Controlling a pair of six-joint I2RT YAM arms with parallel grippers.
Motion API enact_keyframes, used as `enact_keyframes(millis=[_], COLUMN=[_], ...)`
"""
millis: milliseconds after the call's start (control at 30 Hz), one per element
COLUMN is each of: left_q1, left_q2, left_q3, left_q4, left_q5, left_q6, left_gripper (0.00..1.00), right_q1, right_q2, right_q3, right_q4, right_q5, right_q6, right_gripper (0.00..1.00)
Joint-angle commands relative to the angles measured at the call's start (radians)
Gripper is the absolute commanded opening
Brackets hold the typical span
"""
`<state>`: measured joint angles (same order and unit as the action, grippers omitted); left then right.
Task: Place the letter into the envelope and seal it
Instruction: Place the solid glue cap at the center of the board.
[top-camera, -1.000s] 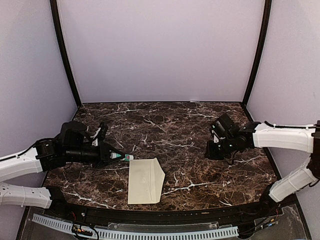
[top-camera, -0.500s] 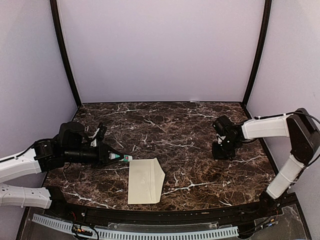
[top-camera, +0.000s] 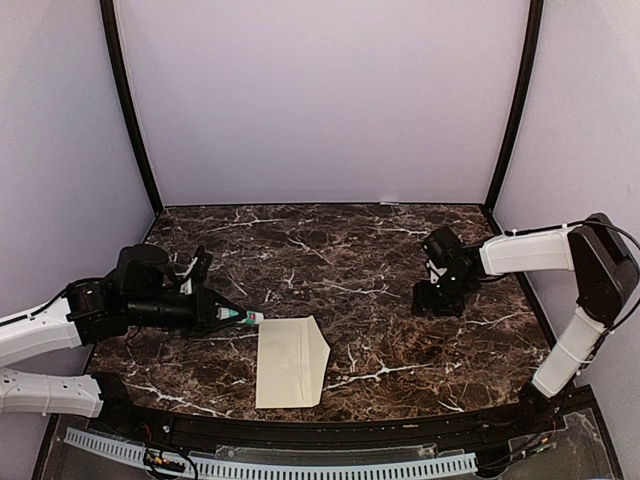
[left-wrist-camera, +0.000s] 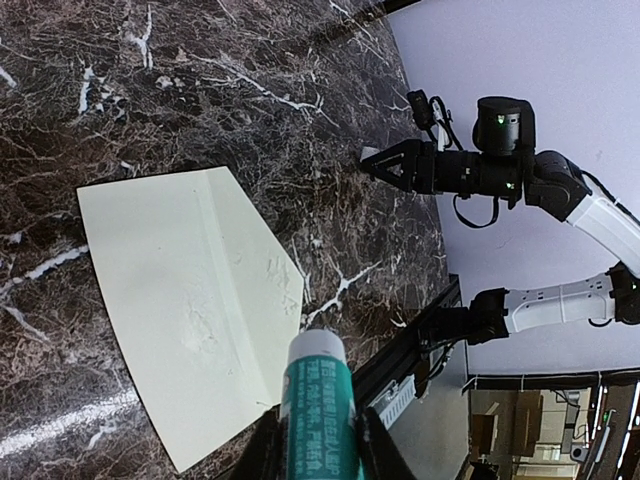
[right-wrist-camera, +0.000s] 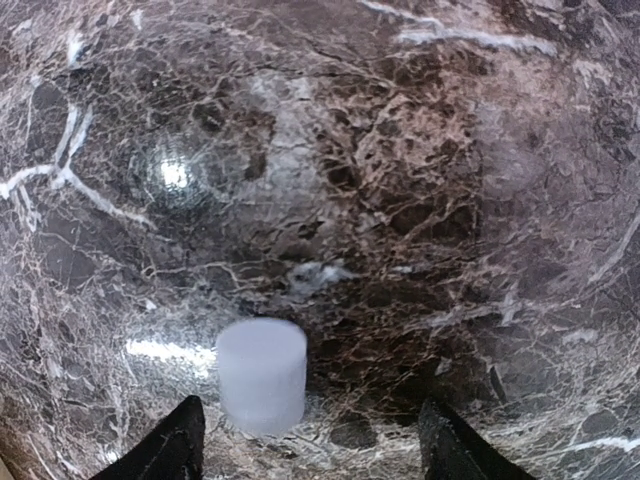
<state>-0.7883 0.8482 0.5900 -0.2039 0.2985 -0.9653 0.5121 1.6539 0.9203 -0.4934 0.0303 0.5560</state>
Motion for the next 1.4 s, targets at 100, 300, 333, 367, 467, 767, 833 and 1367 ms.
enact_keyframes(millis=[100,300,333,367,467,767,833,1367], left_q1=[0.003,0.003,0.003,0.002,0.001,-0.057,-0.091,-0.243], left_q2=[-0.059,-0.087,-0.090,-0.091,-0.090,-0.051,-0.030,0.119], left_q3=[-0.008,0.001,0.000,-0.001,-0.010,-0.001,0.009,0.103], left_q4=[-0.014,0.014,0.031,0.042,0.099,0.317,0.414,0.742], left_q5=[-0.008,-0.004,-0.001,0.009,0.031,0.061,0.051,0.019], left_q6=[-0.002,-0.007,-0.010,-0.011,-0.018,-0.023,-0.018,0.015], left_gripper=[0.00,0.00,0.00,0.00,0.00,0.00,0.00,0.00], right_q1=[-0.004,-0.003,-0.003,-0.005,-0.003,0.103,0.166,0.588], right_q2=[-0.053,-0.188,-0.214,-0.238,-0.319,-0.635,-0.715,-0.655], right_q3=[0.039,0.072,0.074,0.074,0.062,-0.058,-0.128,-0.176], right_q4=[-0.054,-0.115,-0.120,-0.121,-0.116,0.129,0.297,0.863], right_q5=[0.022,0.024,0.017,0.009,-0.014,-0.263,-0.318,-0.290], right_q6=[0.000,0.001,0.001,0.001,-0.009,0.080,0.161,0.268], right_gripper=[0.84,0.96,0.96,0.96,0.96,0.93,0.93,0.95])
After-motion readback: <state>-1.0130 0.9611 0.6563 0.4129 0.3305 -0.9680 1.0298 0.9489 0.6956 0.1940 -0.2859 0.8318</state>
